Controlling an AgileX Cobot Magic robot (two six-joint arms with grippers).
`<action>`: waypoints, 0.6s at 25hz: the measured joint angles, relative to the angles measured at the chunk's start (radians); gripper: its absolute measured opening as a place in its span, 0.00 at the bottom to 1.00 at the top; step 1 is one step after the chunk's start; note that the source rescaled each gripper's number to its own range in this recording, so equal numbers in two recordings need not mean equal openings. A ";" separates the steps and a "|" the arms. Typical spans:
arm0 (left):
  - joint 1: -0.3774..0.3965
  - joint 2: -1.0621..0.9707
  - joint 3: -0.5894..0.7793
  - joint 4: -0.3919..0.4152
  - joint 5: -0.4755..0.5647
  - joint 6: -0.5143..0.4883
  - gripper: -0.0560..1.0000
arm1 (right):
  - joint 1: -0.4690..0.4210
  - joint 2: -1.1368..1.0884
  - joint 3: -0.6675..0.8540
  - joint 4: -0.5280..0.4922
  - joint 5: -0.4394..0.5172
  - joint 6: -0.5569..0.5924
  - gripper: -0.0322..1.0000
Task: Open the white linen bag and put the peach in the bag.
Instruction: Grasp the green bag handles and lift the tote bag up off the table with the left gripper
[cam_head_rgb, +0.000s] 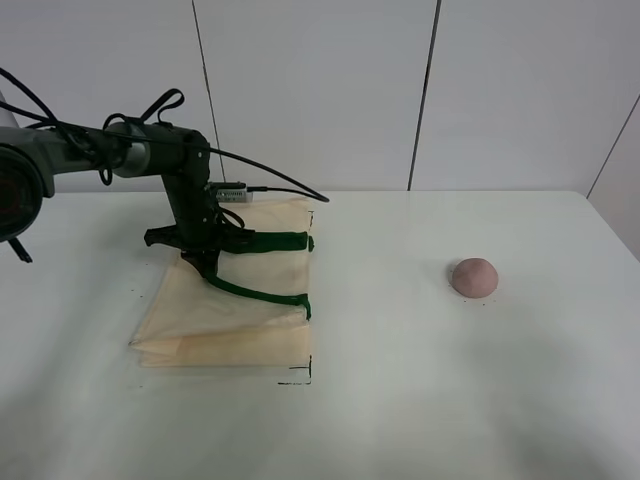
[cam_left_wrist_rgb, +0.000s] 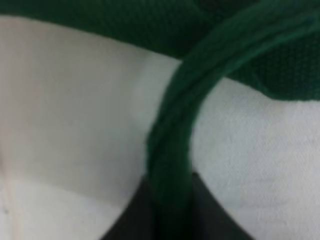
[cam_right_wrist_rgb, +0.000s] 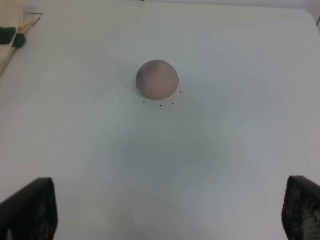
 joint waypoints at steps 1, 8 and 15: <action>0.000 0.000 -0.014 0.000 0.016 -0.001 0.05 | 0.000 0.000 0.000 0.000 0.000 0.000 1.00; 0.000 -0.064 -0.244 -0.001 0.206 0.057 0.05 | 0.000 0.000 0.000 0.000 0.000 0.000 1.00; 0.000 -0.245 -0.366 -0.001 0.246 0.125 0.05 | 0.000 0.000 0.000 0.000 0.000 0.000 1.00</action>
